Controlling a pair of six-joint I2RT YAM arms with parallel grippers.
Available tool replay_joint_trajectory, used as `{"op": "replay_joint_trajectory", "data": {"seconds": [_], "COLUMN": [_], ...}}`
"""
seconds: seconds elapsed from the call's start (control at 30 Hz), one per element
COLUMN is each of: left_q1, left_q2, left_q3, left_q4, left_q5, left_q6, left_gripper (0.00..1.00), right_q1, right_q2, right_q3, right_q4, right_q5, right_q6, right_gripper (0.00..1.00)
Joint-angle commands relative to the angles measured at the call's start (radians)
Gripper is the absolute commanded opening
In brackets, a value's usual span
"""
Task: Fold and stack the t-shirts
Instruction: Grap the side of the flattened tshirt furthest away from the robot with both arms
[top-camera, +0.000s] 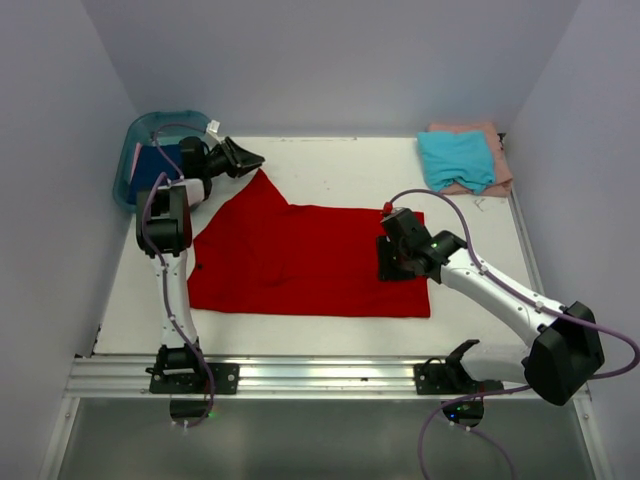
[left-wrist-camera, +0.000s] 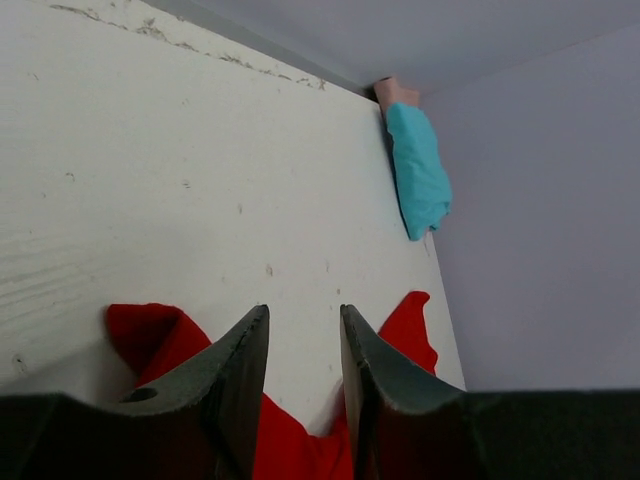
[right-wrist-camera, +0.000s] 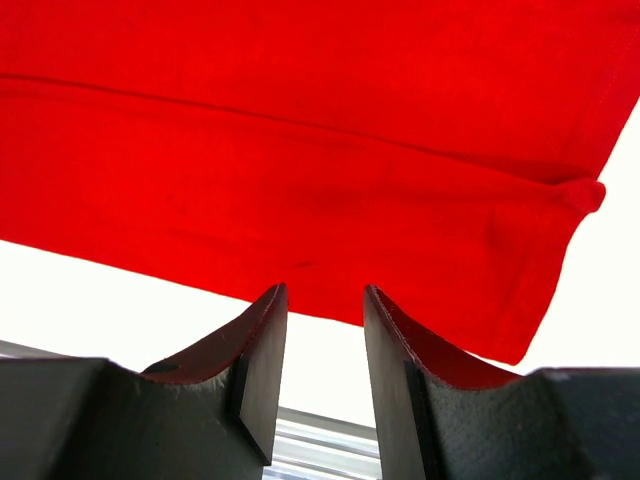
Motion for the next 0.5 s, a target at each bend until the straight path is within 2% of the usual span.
{"op": "replay_joint_trajectory", "data": {"seconds": [0.0, 0.07, 0.27, 0.4, 0.47], "left_q1": [0.006, 0.006, -0.004, -0.025, -0.036], "left_q2": [0.001, -0.009, -0.115, -0.137, -0.131], "left_q3": [0.057, 0.065, -0.001, 0.042, 0.063], "left_q4": [-0.169, -0.242, -0.299, -0.391, -0.421], "left_q5": [-0.031, -0.087, -0.278, -0.384, -0.394], "left_q6": [0.121, 0.164, 0.272, 0.337, 0.357], "left_gripper": [0.38, 0.38, 0.37, 0.38, 0.38], "right_q1": [0.004, 0.004, 0.005, 0.004, 0.004], "right_q2": [-0.004, -0.007, -0.01, -0.008, -0.007], "right_q3": [0.003, 0.003, -0.003, -0.006, -0.006], "right_q4": [-0.013, -0.011, -0.007, 0.002, 0.004], "right_q5": [0.019, 0.022, 0.012, 0.001, -0.002], "right_q6": [-0.01, -0.01, -0.01, -0.01, -0.01], "right_gripper": [0.4, 0.4, 0.39, 0.39, 0.39]}}
